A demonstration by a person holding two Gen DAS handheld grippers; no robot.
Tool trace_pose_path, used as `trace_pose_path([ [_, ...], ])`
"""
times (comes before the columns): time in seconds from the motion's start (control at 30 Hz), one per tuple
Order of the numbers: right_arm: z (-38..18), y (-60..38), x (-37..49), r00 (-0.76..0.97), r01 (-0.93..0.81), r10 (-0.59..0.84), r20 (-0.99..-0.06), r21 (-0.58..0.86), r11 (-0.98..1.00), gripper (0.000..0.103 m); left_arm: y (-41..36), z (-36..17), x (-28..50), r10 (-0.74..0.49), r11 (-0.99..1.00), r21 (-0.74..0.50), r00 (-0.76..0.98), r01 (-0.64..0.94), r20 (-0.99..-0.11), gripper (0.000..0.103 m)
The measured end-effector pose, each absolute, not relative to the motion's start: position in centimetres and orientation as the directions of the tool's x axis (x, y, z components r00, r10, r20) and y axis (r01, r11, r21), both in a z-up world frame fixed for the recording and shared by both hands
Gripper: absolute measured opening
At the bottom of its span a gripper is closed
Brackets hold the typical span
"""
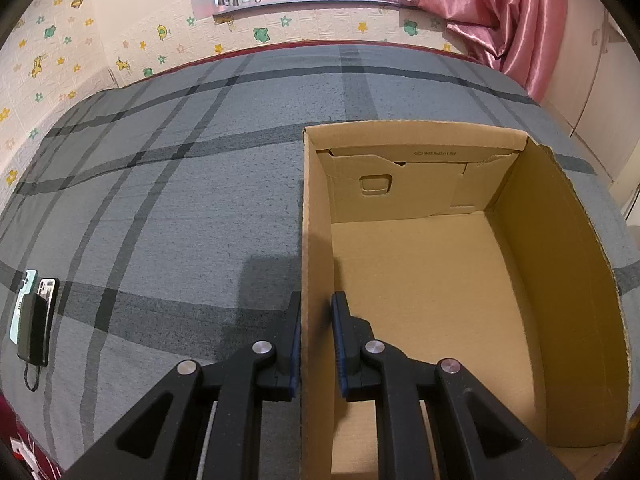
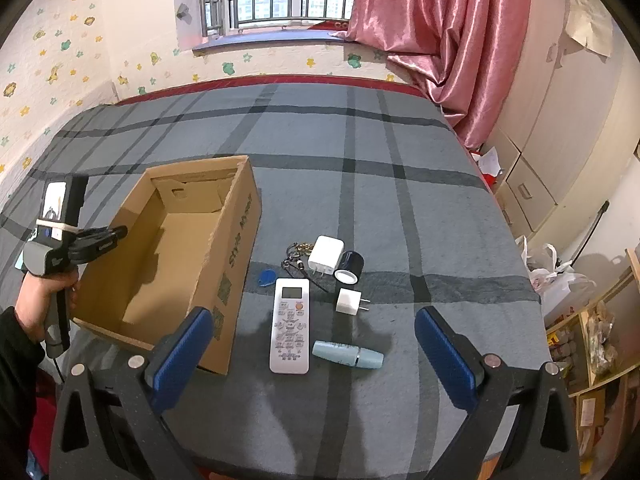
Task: Organize rigid objects
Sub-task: 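Move the right tool toward the light-blue bottle beside the remote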
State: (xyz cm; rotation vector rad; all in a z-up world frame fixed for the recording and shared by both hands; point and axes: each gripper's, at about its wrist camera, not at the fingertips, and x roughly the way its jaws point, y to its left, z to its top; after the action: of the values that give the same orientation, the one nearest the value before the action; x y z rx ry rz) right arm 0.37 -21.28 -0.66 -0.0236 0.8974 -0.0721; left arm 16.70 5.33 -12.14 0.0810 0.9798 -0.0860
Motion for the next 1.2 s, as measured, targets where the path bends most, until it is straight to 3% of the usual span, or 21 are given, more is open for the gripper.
trace_pose_path([
  [0.4,-3.0,-23.9,2.3,0.598,0.107,-0.125,-0.792,-0.075,0.991,0.103,4.9,-12.3,16.6,-0.012,0.992,0.060,0.559,0.110,-0.829,0.014],
  [1.2,-16.4,-27.9,5.2,0.406,0.169,-0.069,-0.911,0.000,0.986,0.102,4.7,-12.2,16.5,0.003,0.991,0.077,0.566,0.107,-0.824,0.015],
])
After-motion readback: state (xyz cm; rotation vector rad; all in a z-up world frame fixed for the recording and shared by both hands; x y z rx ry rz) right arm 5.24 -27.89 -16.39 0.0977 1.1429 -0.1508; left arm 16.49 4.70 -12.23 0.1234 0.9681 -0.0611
